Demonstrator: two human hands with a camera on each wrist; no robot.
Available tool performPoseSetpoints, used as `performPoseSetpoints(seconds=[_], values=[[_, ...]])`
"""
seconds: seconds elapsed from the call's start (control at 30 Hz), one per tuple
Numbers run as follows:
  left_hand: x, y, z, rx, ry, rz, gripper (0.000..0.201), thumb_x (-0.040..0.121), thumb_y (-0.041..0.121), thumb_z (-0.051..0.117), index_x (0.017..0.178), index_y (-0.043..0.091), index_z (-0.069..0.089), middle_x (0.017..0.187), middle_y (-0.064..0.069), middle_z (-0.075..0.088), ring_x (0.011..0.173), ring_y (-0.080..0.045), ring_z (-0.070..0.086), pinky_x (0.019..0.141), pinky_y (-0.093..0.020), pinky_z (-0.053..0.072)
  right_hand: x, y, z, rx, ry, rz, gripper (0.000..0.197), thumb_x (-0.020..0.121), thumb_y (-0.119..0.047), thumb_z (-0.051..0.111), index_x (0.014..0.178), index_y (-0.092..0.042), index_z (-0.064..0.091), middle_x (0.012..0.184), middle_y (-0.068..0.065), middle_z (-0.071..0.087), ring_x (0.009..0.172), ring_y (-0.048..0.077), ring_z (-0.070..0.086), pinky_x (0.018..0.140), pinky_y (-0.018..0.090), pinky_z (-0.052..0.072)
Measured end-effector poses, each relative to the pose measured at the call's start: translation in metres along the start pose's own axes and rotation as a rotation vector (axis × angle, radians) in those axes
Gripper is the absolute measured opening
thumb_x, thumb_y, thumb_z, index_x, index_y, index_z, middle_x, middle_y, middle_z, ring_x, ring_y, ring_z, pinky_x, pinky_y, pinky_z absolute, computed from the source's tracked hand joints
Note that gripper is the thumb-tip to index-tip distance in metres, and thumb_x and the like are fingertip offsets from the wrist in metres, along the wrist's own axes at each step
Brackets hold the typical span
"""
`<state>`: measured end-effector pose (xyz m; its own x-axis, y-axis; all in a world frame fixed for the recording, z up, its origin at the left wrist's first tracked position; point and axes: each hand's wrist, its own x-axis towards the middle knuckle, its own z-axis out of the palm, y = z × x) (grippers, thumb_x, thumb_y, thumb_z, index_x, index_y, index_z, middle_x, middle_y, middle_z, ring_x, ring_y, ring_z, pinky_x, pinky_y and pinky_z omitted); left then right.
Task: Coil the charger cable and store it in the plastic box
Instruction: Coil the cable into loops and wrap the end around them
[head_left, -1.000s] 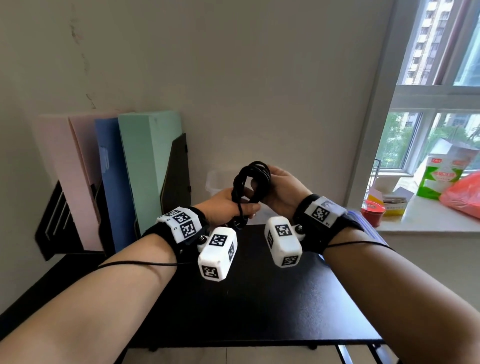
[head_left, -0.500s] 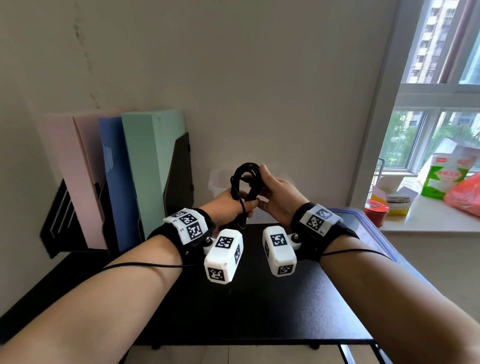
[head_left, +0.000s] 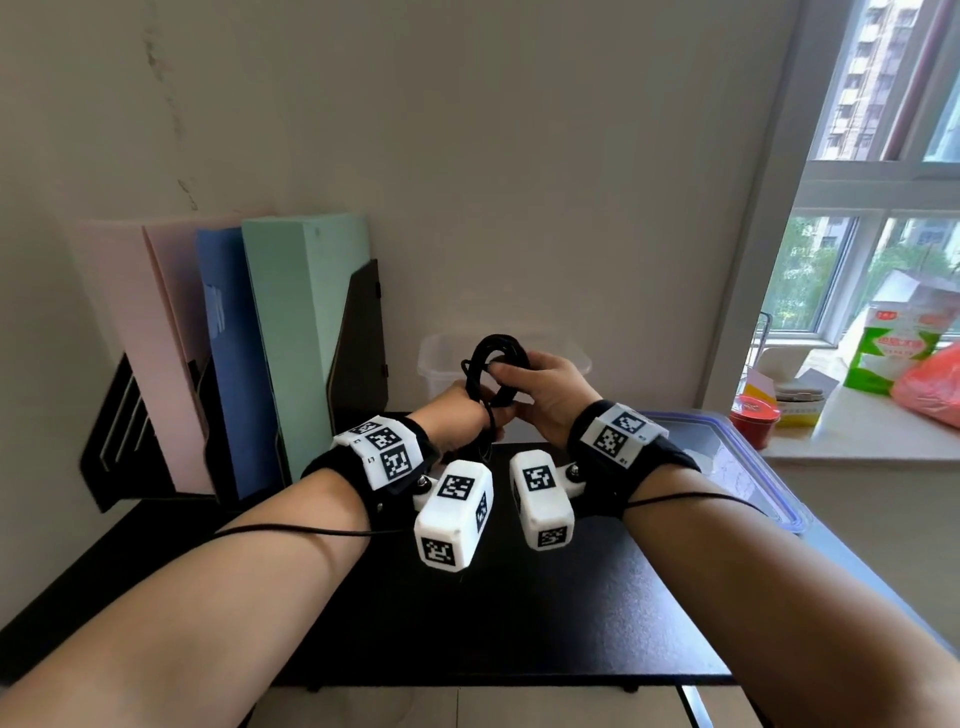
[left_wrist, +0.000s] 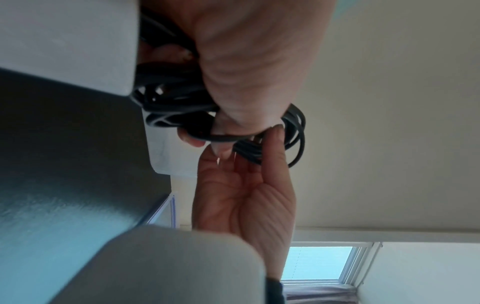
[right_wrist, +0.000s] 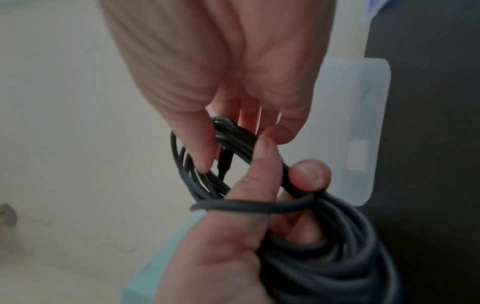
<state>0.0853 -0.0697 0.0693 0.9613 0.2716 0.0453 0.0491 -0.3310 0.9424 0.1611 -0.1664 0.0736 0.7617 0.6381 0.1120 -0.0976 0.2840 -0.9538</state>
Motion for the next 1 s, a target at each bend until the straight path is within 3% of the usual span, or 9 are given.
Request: performPoseSetpoints(seconds=[0.13, 0.27, 0.43, 0.57, 0.67, 0.77, 0.83, 0.93, 1.0], values=[[0.002, 0.002, 0.004, -0.041, 0.015, 0.001, 0.016, 0.09, 0.008, 0.057, 0.105, 0.013, 0.053, 0.066, -0.004, 0.054, 0.043, -0.003, 0.054, 0.042, -0.014, 0.044, 0.003, 0.006, -0.001, 0.144, 0.042, 0.005, 0.016, 0.088, 0.003, 0.052, 0.103, 0.0, 0.054, 0.083, 0.014, 0.062, 0.064, 0.018, 0.066, 0.054, 0.029, 0.054], [-0.001, 0.007, 0.008, -0.15, 0.006, 0.005, 0.018, 0.089, 0.0, 0.055, 0.098, 0.015, 0.051, 0.07, -0.004, 0.054, 0.051, -0.009, 0.055, 0.04, -0.014, 0.045, 0.007, 0.01, 0.001, 0.242, 0.091, -0.015, 0.014, 0.085, 0.008, 0.048, 0.091, -0.004, 0.047, 0.085, 0.018, 0.056, 0.07, 0.028, 0.059, 0.054, 0.032, 0.051], [0.0, 0.001, 0.005, -0.164, -0.005, -0.028, 0.036, 0.091, 0.003, 0.053, 0.123, 0.015, 0.042, 0.074, -0.006, 0.057, 0.055, -0.01, 0.058, 0.042, -0.017, 0.047, 0.002, 0.008, 0.0, 0.111, 0.117, -0.074, 0.016, 0.086, 0.009, 0.047, 0.092, -0.006, 0.045, 0.077, 0.011, 0.056, 0.063, 0.019, 0.055, 0.051, 0.029, 0.045], [0.003, 0.002, -0.002, -0.21, -0.057, -0.058, 0.026, 0.094, 0.002, 0.047, 0.113, 0.018, 0.05, 0.07, -0.006, 0.052, 0.053, -0.01, 0.056, 0.042, -0.019, 0.045, -0.001, 0.012, 0.0, -0.129, 0.093, -0.15, 0.052, 0.079, 0.012, 0.057, 0.121, -0.012, 0.038, 0.091, 0.011, 0.063, 0.064, 0.016, 0.061, 0.046, 0.027, 0.049], [0.005, 0.003, -0.004, -0.161, -0.082, -0.077, 0.033, 0.091, -0.009, 0.037, 0.096, 0.016, 0.058, 0.067, -0.009, 0.051, 0.044, -0.008, 0.056, 0.042, -0.018, 0.043, -0.005, 0.014, 0.004, -0.237, 0.06, -0.229, 0.074, 0.076, 0.014, 0.056, 0.13, -0.028, 0.031, 0.092, 0.014, 0.066, 0.072, 0.02, 0.066, 0.055, 0.03, 0.053], [0.005, 0.009, -0.007, -0.115, -0.105, -0.134, 0.03, 0.089, -0.014, 0.037, 0.08, 0.007, 0.056, 0.057, -0.006, 0.057, 0.037, -0.005, 0.057, 0.041, -0.017, 0.045, -0.008, 0.015, 0.008, -0.232, 0.063, -0.304, 0.066, 0.076, 0.012, 0.058, 0.115, -0.039, 0.038, 0.096, 0.019, 0.067, 0.08, 0.026, 0.068, 0.066, 0.039, 0.059], [0.003, 0.011, -0.01, -0.12, -0.13, -0.172, 0.027, 0.091, -0.009, 0.04, 0.074, 0.007, 0.054, 0.054, -0.004, 0.059, 0.036, -0.004, 0.057, 0.043, -0.018, 0.047, -0.008, 0.014, 0.009, -0.221, 0.066, -0.327, 0.058, 0.077, 0.014, 0.056, 0.108, -0.033, 0.042, 0.093, 0.018, 0.066, 0.08, 0.027, 0.067, 0.068, 0.042, 0.058], [0.002, 0.009, -0.011, -0.24, -0.173, -0.225, 0.017, 0.095, 0.003, 0.043, 0.087, 0.016, 0.052, 0.067, -0.006, 0.058, 0.044, -0.008, 0.061, 0.046, -0.021, 0.049, -0.008, 0.008, 0.006, -0.215, 0.034, -0.33, 0.051, 0.077, 0.018, 0.051, 0.104, -0.026, 0.044, 0.085, 0.012, 0.06, 0.074, 0.029, 0.065, 0.05, 0.03, 0.055], [0.002, 0.008, -0.012, -0.278, -0.173, -0.249, 0.015, 0.096, 0.006, 0.044, 0.087, 0.014, 0.053, 0.061, -0.003, 0.063, 0.047, -0.011, 0.062, 0.048, -0.021, 0.05, -0.009, 0.005, 0.005, -0.247, 0.017, -0.335, 0.054, 0.078, 0.017, 0.053, 0.107, -0.028, 0.045, 0.082, 0.008, 0.058, 0.068, 0.021, 0.064, 0.049, 0.027, 0.053]])
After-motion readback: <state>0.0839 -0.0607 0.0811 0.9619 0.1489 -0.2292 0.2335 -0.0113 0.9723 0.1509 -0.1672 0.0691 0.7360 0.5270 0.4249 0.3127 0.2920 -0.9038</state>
